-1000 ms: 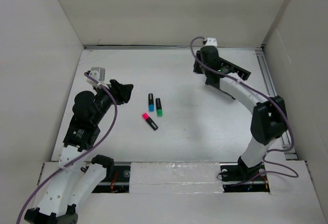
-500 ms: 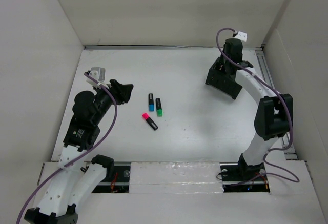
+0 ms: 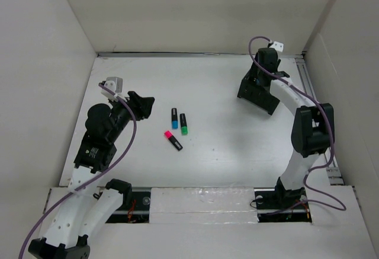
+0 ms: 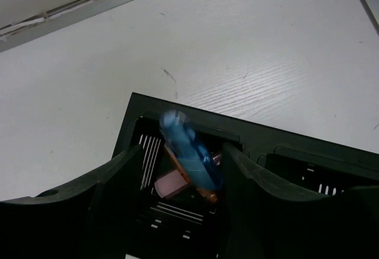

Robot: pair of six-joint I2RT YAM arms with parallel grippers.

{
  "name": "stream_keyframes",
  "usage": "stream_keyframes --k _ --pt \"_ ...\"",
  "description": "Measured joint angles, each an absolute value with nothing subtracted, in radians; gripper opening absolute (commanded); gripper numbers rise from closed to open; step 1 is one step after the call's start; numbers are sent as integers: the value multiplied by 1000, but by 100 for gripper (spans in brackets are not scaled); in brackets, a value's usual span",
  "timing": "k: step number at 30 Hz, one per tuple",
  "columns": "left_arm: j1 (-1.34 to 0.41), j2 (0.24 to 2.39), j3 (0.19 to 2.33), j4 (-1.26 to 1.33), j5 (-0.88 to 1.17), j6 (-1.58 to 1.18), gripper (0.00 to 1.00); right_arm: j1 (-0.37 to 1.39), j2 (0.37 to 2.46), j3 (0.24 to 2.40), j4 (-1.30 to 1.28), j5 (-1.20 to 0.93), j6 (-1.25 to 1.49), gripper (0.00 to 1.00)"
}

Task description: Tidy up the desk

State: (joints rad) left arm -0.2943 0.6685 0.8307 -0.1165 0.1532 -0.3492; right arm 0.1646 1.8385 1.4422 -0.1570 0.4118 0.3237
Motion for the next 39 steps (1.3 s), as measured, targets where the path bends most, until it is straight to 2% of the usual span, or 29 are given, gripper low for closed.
stream_keyframes --k 5,6,8,9,10,11,12,15,16,17,18,21,24,27,32,39 --pt "-294 677 831 -117 153 -349 49 201 1768 1411 -148 411 326 63" --pt "-294 678 831 -117 153 -349 49 218 1746 1403 -145 411 326 58" --pt "-294 678 831 -116 153 -349 49 263 1705 1384 -120 410 325 38" --pt "-294 677 831 -116 153 -349 49 294 1684 1373 -107 410 328 25" --pt "-294 678 831 -117 153 -349 49 324 1666 1359 -89 407 331 6" --pt "-294 678 831 -117 153 -349 49 355 1650 1341 -72 393 336 1" --pt "-294 678 831 -117 153 -349 49 388 1639 1322 -52 373 340 0" --pt "-294 678 831 -117 153 -349 49 482 1642 1263 4 308 348 1" --pt "-294 678 831 -117 153 -349 49 518 1656 1248 10 291 348 6" --pt "-294 679 831 -117 153 -349 49 550 1674 1241 12 279 352 13" --pt "-294 680 831 -117 153 -349 49 587 1700 1238 12 271 354 31" --pt "-294 680 831 -117 152 -349 49 698 1785 1232 9 251 353 59" --pt "-294 680 831 -117 150 -349 49 790 1847 1228 -1 233 340 63" --pt "-294 682 831 -116 150 -349 49 838 1892 1232 -8 225 336 63" --pt "-294 686 831 -116 150 -349 49 845 1976 1283 -49 232 336 57" --pt "-294 685 831 -117 150 -349 49 852 2035 1359 -79 256 336 55"
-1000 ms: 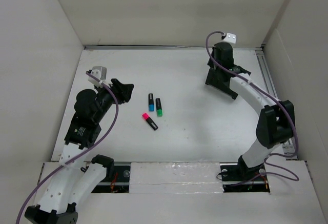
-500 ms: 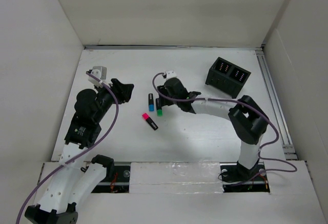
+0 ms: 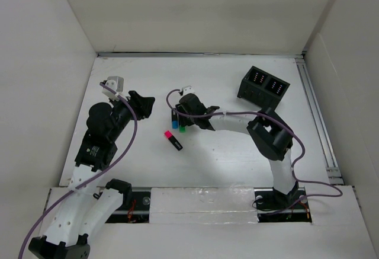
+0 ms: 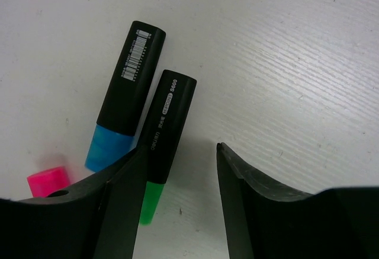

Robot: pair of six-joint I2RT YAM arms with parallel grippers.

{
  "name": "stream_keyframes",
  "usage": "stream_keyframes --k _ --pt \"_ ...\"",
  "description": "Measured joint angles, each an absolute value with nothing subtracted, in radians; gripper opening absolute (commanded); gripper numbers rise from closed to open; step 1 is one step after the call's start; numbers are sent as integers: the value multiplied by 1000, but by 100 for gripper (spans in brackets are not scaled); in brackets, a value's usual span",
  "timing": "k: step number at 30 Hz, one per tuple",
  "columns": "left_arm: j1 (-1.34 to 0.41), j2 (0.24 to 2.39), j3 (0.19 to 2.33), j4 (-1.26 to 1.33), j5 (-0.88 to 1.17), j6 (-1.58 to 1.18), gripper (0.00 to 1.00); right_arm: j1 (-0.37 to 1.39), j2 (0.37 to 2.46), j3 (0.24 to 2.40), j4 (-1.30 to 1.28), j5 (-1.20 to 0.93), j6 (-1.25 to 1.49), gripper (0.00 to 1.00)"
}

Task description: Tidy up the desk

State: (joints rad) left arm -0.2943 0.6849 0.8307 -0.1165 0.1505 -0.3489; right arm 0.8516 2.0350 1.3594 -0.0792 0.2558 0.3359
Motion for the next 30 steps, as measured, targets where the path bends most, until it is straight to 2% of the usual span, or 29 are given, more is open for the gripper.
stream_keyframes --k 7,20,25,28,29,30 --pt "-294 685 831 -117 154 -349 49 859 2037 1377 -99 285 336 47" --pt "-294 685 831 -116 157 -349 49 859 2102 1474 -112 286 313 51" --pt "-294 685 831 -117 159 -349 49 859 2162 1515 -121 291 307 49" --pt "-294 685 831 -116 159 -349 49 859 2167 1524 -128 299 306 36" --pt "-294 685 831 -116 159 -349 49 859 2167 1523 -129 305 306 26" --pt "-294 685 831 -117 159 -349 49 859 2167 1522 -128 309 309 22"
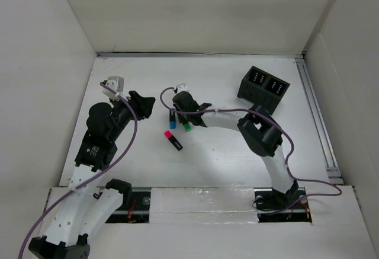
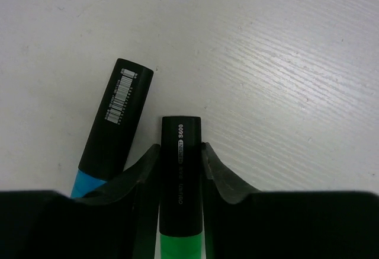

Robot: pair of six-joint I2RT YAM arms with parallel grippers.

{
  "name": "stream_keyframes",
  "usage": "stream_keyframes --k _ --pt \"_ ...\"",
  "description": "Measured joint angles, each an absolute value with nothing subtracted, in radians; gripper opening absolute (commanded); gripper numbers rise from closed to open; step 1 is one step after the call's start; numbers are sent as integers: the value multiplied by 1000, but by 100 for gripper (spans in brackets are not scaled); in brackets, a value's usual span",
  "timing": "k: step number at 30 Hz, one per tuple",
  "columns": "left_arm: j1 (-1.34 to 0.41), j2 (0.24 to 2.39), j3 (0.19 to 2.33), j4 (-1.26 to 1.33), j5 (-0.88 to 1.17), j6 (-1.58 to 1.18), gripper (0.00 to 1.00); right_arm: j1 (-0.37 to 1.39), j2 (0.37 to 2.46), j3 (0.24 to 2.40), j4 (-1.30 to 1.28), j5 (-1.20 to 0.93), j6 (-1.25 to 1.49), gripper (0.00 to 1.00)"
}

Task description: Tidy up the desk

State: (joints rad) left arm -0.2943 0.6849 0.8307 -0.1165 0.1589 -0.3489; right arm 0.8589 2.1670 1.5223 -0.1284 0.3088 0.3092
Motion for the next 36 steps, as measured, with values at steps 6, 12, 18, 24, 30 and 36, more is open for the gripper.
stream_keyframes --k 6,12,18,24,30,36 --pt "-294 685 831 -116 163 -349 49 847 2112 1436 -106 307 323 9" --pt "-294 685 831 -116 165 -349 49 767 1979 1326 -121 290 337 7" --pt "-294 677 831 -116 164 -349 49 540 1688 1241 -41 287 348 8" --pt "-294 672 831 -116 165 -349 49 281 1522 1213 72 385 369 8" --pt "-294 673 831 -116 165 -349 49 123 1544 1198 86 522 387 9" --pt "-294 678 831 -116 165 -349 49 64 1587 1184 79 588 407 10"
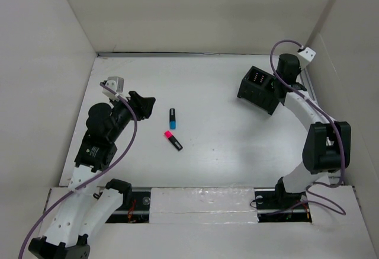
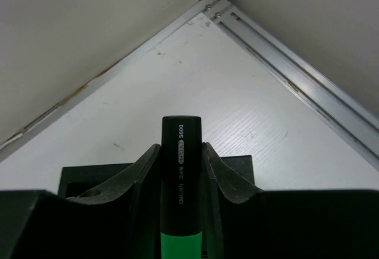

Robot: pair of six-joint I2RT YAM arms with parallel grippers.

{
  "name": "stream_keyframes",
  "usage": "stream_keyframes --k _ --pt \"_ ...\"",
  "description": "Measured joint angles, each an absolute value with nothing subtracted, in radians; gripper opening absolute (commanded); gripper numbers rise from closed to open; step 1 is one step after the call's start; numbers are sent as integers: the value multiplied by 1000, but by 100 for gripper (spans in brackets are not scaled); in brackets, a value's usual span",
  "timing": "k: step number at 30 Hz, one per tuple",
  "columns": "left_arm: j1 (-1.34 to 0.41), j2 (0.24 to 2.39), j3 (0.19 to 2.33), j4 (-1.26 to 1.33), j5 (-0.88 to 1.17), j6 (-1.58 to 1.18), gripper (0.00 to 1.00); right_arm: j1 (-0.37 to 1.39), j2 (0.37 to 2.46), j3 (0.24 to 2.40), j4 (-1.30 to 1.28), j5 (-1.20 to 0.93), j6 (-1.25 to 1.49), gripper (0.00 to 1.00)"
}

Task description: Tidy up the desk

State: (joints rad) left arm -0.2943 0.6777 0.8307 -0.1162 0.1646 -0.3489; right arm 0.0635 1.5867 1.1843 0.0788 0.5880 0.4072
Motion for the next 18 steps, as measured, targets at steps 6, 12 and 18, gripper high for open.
stream_keyframes --k 6,12,18 --pt "-294 680 831 -116 165 -349 50 45 1673 1185 81 645 419 11" --pt "-294 681 831 -116 165 -348 50 60 1721 1188 83 707 419 21" --pt "-294 683 831 -116 165 -348 52 111 1719 1186 81 760 423 40"
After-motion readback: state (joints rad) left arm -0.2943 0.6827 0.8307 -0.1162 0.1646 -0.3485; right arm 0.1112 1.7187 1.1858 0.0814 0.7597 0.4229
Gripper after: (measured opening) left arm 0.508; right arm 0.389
